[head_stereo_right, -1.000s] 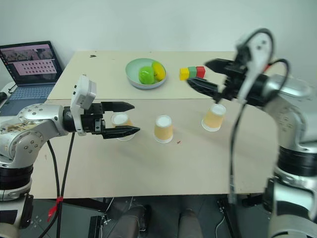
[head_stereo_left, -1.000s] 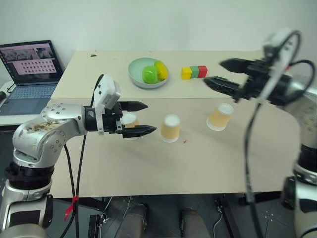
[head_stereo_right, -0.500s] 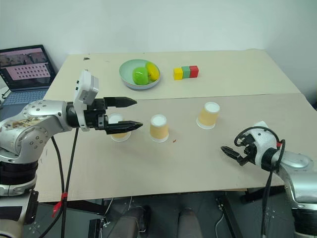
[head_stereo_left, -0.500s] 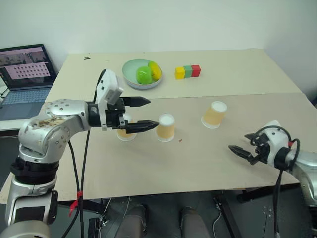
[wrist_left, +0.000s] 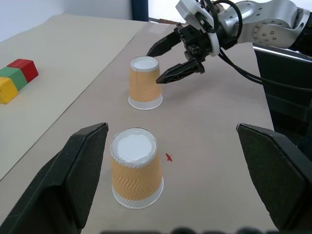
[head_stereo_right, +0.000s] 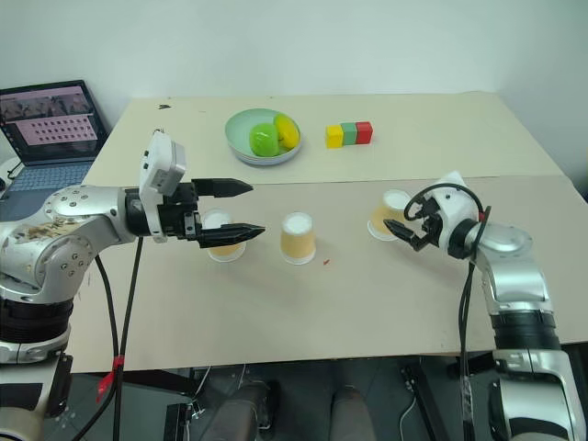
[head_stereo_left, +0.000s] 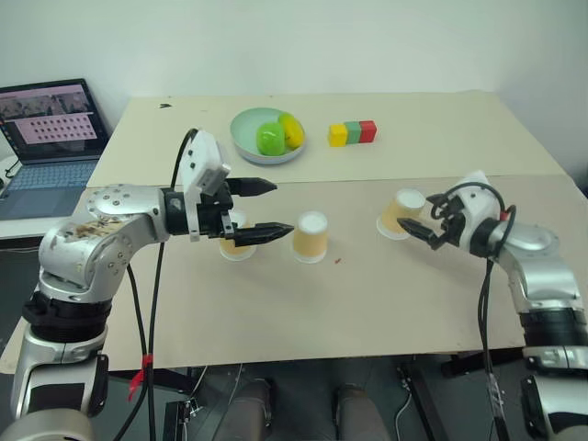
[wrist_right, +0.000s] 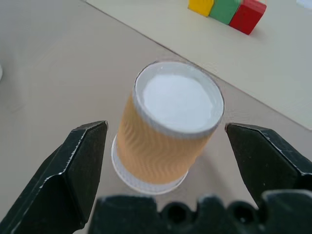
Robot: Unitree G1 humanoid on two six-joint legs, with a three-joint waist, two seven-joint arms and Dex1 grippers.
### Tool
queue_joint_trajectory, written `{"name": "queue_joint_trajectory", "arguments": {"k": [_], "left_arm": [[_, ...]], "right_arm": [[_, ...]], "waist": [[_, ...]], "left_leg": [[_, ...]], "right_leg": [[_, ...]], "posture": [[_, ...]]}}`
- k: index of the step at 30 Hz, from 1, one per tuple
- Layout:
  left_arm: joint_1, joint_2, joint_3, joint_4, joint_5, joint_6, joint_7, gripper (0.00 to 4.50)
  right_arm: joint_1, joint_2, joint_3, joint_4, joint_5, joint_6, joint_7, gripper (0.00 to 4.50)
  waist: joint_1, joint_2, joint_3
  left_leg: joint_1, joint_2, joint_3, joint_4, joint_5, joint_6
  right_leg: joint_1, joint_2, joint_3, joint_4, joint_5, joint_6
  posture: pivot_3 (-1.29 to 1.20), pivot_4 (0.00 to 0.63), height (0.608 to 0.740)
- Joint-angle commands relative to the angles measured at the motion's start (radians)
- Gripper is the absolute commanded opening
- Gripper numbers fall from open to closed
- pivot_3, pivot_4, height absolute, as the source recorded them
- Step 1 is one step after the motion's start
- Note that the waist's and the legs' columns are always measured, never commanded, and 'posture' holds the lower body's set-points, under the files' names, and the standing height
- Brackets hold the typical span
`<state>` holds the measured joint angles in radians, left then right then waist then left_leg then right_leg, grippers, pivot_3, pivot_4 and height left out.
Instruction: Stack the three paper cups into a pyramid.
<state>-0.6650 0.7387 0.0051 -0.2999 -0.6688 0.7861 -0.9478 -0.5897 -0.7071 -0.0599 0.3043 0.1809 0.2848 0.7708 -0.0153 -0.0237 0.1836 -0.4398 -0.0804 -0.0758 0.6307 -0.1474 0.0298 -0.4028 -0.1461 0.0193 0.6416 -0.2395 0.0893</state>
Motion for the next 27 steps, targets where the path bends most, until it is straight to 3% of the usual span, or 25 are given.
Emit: {"name": "queue_joint_trajectory", "arguments": {"k": [1, 22, 23, 27], "left_arm": [[-0.005, 0.008, 0.032, -0.034, -0.005, -0.008, 0.013, 4.5], [0.02, 0.01, 0.038, -0.065, -0.005, 0.001, 0.045, 4.5], [0.019, 0.009, 0.036, -0.064, -0.004, 0.001, 0.045, 4.5], [0.017, 0.005, 0.033, -0.065, -0.005, 0.003, 0.046, 4.5]], "right_arm": [[-0.064, 0.019, 0.003, 0.065, -0.015, -0.07, 0.012, 4.49], [-0.166, 0.079, -0.017, 0.238, -0.017, -0.131, 0.019, 4.49], [-0.166, 0.082, -0.018, 0.235, -0.017, -0.131, 0.018, 3.99], [-0.164, 0.086, -0.021, 0.228, -0.022, -0.128, 0.012, 2.89]], "waist": [[-0.001, 0.0, 0.0], [-0.005, 0.0, 0.0], [-0.005, 0.0, 0.0], [-0.005, 0.0, 0.0]], "left_leg": [[0.0, 0.0, 0.0, 0.0, 0.0, 0.0], [0.0, 0.0, 0.0, -0.001, 0.0, 0.0], [0.0, 0.0, 0.0, -0.001, 0.0, 0.0], [0.0, 0.0, 0.0, -0.001, 0.0, 0.0]], "right_leg": [[0.0, 0.0, 0.0, 0.0, 0.0, 0.0], [0.0, 0.0, 0.0, 0.0, 0.0, 0.0], [0.0, 0.0, 0.0, 0.0, 0.0, 0.0], [-0.001, 0.0, 0.0, 0.001, 0.0, 0.0]], "posture": [[0.0, 0.15, 0.74], [0.0, 0.15, 0.74], [0.0, 0.15, 0.74], [0.0, 0.15, 0.74]]}}
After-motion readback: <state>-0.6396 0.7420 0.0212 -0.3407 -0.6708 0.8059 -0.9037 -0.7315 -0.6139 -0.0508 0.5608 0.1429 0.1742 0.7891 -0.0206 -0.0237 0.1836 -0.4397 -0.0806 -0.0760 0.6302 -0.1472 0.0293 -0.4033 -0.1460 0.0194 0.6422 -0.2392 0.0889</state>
